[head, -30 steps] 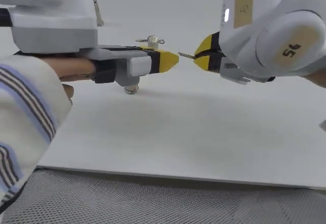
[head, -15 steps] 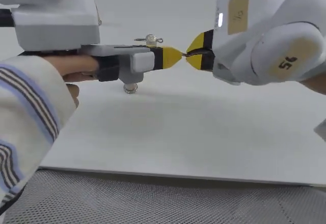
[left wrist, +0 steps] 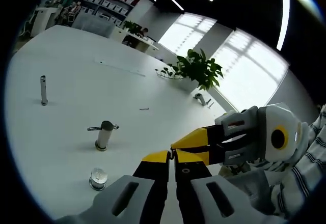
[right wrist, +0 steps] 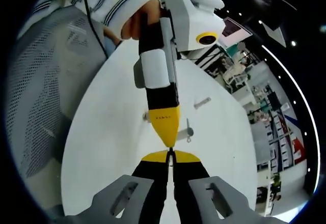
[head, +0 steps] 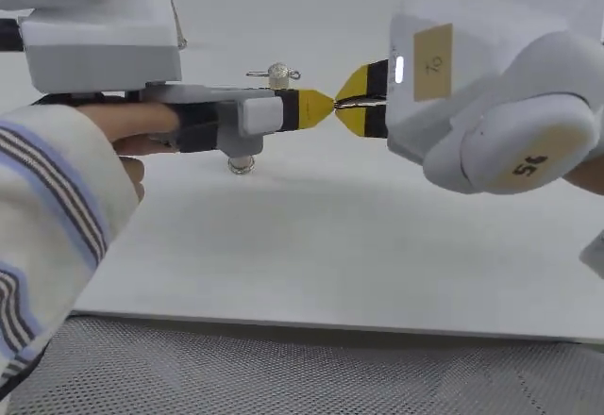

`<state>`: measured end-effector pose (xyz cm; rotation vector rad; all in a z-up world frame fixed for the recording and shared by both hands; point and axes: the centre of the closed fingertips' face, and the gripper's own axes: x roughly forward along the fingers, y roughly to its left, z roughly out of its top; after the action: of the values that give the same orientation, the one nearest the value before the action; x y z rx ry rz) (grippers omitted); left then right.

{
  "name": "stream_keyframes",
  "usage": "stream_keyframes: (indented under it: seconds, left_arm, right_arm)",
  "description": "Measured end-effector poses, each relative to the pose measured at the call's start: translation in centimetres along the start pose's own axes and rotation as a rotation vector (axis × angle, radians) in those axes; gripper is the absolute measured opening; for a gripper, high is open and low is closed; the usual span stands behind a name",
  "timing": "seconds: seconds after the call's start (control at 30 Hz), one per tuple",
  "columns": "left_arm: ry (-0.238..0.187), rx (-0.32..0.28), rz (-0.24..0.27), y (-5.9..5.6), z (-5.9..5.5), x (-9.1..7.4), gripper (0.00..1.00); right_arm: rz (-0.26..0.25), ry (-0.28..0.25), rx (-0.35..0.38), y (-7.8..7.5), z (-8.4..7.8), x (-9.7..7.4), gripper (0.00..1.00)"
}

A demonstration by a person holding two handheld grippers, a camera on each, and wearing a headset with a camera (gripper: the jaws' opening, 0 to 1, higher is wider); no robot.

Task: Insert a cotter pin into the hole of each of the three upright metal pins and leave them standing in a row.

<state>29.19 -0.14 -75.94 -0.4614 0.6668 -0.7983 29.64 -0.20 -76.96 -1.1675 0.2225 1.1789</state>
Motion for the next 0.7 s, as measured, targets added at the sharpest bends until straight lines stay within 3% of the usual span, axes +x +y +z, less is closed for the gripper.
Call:
stream_keyframes:
  seconds: [0.17,0.33,0.57,0.7]
  left_arm:
    - [0.027,0.004,-0.011,1.3,0.2,0.3,0.01]
    - [0.016,0.005,-0.01,2.9,0.9,0.6,0.01]
    - [0.006,-0.006,-0.008,1.4,0.2,0.4,0.01]
    - [-0.002,-0.01,-0.008,1.3,0.2,0.4,0.01]
  right_arm:
    - [-0.003,-0.01,-0.006,0.0,0.2,-0.2,0.02]
    - [0.0,-0.008,-0.006,0.0,0.3,-0.3,0.02]
    - [-0.006,-0.006,0.005,0.0,0.2,-0.2,0.02]
    - [-0.004,-0.004,0.014,0.0,0.2,-0.3,0.02]
